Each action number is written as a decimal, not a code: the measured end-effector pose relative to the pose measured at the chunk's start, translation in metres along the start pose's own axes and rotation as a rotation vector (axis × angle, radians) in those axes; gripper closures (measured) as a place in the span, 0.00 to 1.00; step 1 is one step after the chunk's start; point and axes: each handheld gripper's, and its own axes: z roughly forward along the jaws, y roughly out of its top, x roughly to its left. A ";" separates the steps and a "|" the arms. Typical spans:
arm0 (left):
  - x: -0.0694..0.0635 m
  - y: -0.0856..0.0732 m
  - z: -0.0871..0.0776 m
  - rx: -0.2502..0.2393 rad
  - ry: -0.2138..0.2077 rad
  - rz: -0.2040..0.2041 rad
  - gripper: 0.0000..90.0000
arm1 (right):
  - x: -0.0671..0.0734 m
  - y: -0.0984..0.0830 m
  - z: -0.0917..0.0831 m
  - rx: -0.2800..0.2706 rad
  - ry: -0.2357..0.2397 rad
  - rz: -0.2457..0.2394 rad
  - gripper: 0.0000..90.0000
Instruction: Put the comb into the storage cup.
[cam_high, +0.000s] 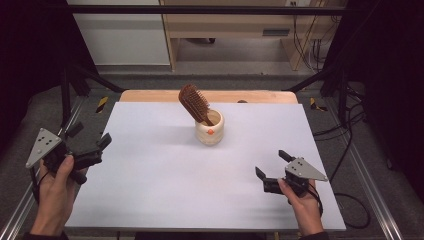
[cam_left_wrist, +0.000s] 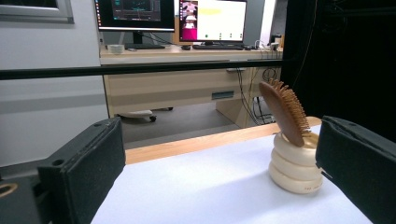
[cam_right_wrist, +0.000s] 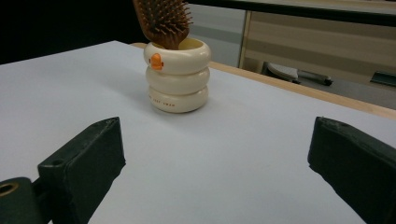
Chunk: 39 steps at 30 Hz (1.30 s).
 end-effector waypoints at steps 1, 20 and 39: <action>0.003 -0.002 -0.003 0.001 0.000 -0.003 0.02 | -0.001 0.000 -0.002 -0.001 -0.002 0.004 0.05; 0.021 -0.051 -0.022 -0.001 0.039 -0.047 0.02 | -0.016 -0.011 -0.024 -0.026 -0.046 0.003 0.04; 0.004 -0.092 -0.005 0.062 -0.020 -0.090 0.02 | -0.023 -0.026 -0.027 -0.018 -0.049 0.019 0.04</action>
